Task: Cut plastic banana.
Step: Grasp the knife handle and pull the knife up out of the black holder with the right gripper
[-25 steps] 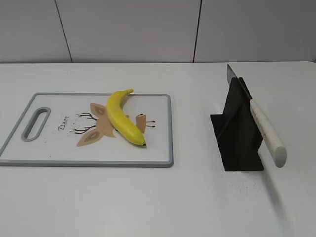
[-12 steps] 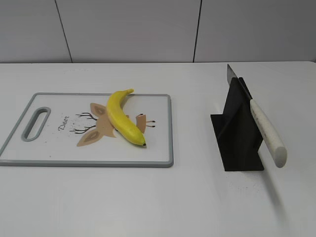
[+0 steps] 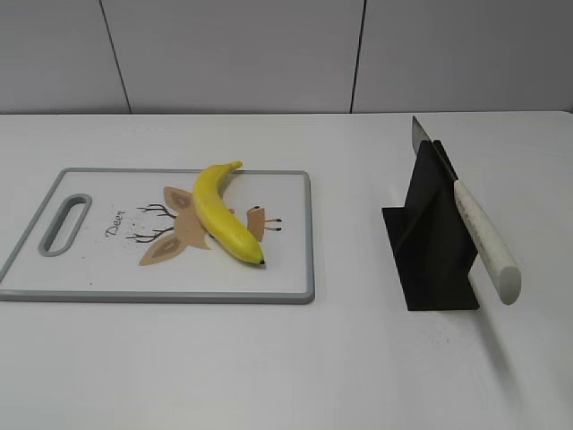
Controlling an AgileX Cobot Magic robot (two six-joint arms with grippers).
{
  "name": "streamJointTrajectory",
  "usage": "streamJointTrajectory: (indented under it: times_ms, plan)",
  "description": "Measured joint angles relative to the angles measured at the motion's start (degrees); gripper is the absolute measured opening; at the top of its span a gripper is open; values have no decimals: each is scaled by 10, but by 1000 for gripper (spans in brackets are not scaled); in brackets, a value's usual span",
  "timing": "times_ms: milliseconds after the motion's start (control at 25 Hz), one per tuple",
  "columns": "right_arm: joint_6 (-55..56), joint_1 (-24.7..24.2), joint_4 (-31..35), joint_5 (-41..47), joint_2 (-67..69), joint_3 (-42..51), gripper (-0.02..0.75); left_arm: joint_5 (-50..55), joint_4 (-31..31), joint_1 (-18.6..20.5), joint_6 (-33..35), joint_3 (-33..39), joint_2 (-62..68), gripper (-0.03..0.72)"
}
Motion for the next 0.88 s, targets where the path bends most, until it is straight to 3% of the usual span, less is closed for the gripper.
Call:
streamJointTrajectory:
  times_ms: [440,880]
  plan:
    - [64,102,-31,17,245,-109,502,0,0,0,0,0,0,554]
    - [108,109,-50,12,378,-113,485,0,0,0,0,0,0,554]
